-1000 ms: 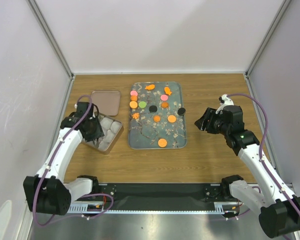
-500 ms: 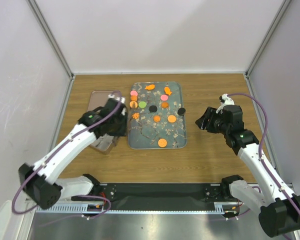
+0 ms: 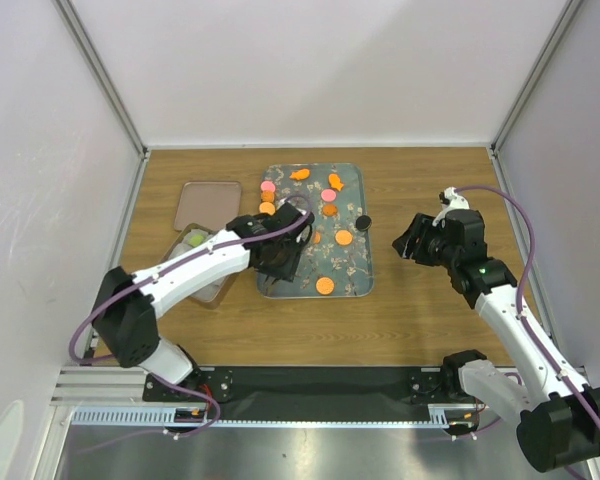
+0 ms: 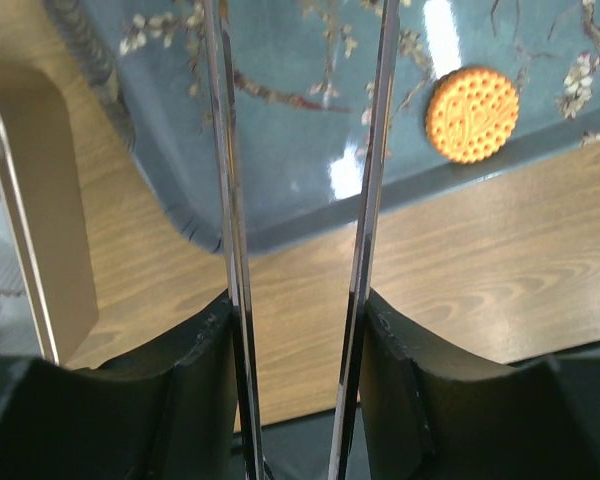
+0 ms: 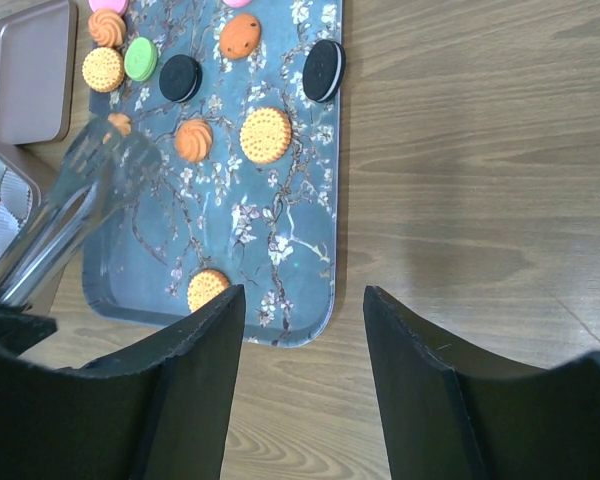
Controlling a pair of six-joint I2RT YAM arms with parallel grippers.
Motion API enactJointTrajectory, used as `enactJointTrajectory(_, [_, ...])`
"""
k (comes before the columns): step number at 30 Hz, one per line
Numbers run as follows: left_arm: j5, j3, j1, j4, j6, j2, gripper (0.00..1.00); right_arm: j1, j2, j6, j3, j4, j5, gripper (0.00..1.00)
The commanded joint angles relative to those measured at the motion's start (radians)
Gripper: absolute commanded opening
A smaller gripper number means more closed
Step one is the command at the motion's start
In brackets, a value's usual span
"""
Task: Pack the cookies
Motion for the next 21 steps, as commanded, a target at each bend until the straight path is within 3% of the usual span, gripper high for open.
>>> enactJointTrajectory(1, [-0.004,0.07,-0.006,0.052,0.037,0.039,0.5,-0.005,0.0,-0.005,0.003,0.021,0.012,0.57])
enactJointTrajectory(21, [-0.025,0.123,-0.009,0.083,0.103,0.188,0.5,-0.006,-0.008,-0.003,-0.001,0.026,-0.003,0.57])
